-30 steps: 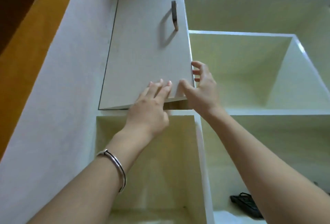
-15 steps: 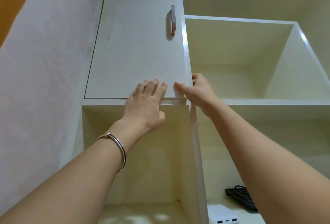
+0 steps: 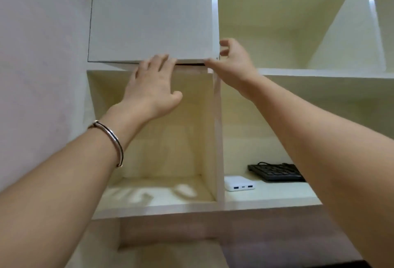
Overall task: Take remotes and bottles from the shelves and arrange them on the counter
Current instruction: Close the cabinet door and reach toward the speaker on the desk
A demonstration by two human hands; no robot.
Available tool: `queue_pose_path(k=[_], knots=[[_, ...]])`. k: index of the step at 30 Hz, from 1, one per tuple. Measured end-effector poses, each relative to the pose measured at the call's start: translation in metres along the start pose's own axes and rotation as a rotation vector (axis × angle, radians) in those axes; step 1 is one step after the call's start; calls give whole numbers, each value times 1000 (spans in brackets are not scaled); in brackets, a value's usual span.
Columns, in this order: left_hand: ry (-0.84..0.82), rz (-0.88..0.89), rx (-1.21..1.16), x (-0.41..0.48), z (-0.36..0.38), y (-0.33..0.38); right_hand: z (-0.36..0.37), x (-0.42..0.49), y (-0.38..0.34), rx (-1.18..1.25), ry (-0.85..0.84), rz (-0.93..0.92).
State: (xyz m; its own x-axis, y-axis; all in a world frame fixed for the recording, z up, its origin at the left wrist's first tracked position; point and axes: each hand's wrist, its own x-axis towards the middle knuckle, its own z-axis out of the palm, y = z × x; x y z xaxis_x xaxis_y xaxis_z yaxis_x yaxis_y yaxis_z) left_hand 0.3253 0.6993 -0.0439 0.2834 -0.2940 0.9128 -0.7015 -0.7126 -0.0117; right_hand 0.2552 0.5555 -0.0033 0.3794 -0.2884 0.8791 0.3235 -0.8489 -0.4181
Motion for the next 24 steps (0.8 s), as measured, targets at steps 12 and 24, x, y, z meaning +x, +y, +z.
queue_pose_path(k=[12,24], knots=[[-396,-271,-1060,-236,60,56,-62,-272,74,-171,-97,416],[-1796,-473,-913,-616,98,104,-161,-727,58,-371,-119,1731]])
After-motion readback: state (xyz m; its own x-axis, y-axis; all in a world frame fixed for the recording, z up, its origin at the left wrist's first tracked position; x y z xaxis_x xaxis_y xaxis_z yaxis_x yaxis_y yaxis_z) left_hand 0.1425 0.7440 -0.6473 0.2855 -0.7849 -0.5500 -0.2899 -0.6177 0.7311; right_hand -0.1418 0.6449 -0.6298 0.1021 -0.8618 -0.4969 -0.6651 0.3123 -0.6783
